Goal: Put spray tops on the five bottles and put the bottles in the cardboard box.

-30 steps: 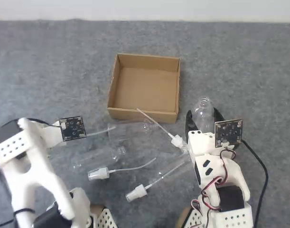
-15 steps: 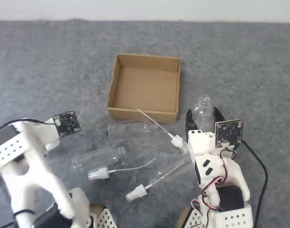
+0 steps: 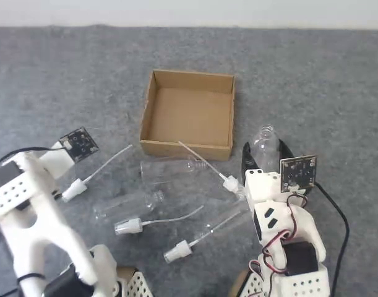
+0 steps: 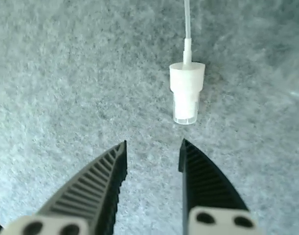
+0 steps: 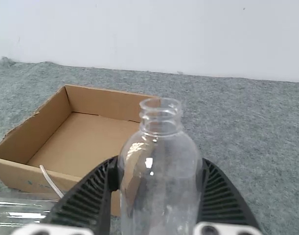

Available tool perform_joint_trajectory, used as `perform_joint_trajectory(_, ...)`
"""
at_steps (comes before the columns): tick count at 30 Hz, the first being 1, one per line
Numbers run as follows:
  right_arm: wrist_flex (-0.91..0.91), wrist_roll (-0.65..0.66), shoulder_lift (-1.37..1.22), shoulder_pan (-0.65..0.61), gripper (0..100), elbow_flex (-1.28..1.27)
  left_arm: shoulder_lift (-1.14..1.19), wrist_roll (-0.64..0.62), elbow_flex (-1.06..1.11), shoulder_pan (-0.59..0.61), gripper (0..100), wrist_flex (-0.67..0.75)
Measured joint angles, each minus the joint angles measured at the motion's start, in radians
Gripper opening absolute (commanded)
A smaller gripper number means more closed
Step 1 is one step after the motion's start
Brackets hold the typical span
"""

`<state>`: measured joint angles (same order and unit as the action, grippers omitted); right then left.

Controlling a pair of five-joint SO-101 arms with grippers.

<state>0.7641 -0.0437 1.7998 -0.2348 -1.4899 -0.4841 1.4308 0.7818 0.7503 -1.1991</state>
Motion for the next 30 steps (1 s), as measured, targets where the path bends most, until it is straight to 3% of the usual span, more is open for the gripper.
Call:
perform_joint_trajectory(6,0.000,0.000,0.000,0.000,11.7,0.000,0.000,-0.114,-0.106,-0.009,16,-0.190)
perform_joint_trajectory(14,0.000,0.000,0.000,0.000,11.7,0.000,0.000,-0.387,-0.201,-0.077,16,-0.410)
perform_joint_trajectory(24,0.000,0.000,0.000,0.000,11.7,0.000,0.000,-0.681,-0.203,-0.084,16,-0.436)
perform_joint_trajectory(30,0.000,0.000,0.000,0.000,11.7,0.000,0.000,-1.063,-0.192,-0.084,16,-0.417)
